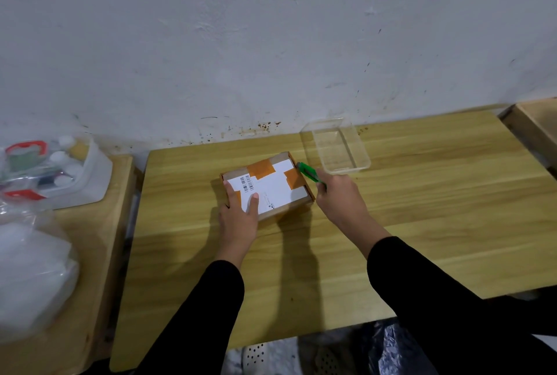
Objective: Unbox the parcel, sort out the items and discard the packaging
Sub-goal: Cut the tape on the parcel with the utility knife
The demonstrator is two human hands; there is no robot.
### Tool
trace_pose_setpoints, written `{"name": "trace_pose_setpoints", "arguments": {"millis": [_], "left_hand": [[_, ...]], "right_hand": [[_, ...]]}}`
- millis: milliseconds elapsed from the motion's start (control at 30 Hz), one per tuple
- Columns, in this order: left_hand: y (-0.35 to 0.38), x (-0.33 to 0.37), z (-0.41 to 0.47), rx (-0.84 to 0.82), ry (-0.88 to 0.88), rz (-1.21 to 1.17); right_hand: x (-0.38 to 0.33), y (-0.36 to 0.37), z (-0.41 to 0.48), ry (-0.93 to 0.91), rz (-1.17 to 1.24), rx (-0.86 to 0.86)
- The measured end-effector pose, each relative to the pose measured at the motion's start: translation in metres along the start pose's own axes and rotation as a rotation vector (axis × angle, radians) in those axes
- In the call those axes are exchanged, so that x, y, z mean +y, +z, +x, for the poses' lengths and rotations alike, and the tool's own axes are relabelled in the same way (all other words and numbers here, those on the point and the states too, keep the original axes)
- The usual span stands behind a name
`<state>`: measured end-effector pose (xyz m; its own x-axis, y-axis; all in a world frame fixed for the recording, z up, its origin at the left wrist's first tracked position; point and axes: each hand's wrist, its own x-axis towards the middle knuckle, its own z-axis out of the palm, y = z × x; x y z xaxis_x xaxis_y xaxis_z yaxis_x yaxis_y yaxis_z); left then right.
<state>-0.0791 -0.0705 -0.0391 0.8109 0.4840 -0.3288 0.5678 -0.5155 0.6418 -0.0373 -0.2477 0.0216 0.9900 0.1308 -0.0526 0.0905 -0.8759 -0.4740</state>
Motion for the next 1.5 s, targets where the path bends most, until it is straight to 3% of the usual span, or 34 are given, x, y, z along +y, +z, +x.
{"name": "trace_pose_setpoints", "arguments": {"millis": [500, 767, 967, 1167, 1500], "left_hand": [[0.006, 0.001, -0.003, 0.082, -0.030, 0.023], [0.001, 0.005, -0.009, 0.076, -0.027, 0.043], [-0.001, 0.005, -0.010, 0.049, -0.019, 0.029], [-0.006, 0.000, -0.016, 0.019, -0.002, -0.116], [-0.016, -0.008, -0.035, 0.033, 0.102, -0.189]], "right_hand": [[0.003, -0.001, -0.022, -0.036, -0.180, -0.053], [0.024, 0.005, -0.053, -0.066, -0.095, 0.014], [0.028, 0.001, -0.067, -0.019, 0.134, 0.118], [0.019, 0.009, -0.052, 0.200, 0.540, 0.148], [0.016, 0.022, -0.034, 0.313, 0.739, 0.113]]}}
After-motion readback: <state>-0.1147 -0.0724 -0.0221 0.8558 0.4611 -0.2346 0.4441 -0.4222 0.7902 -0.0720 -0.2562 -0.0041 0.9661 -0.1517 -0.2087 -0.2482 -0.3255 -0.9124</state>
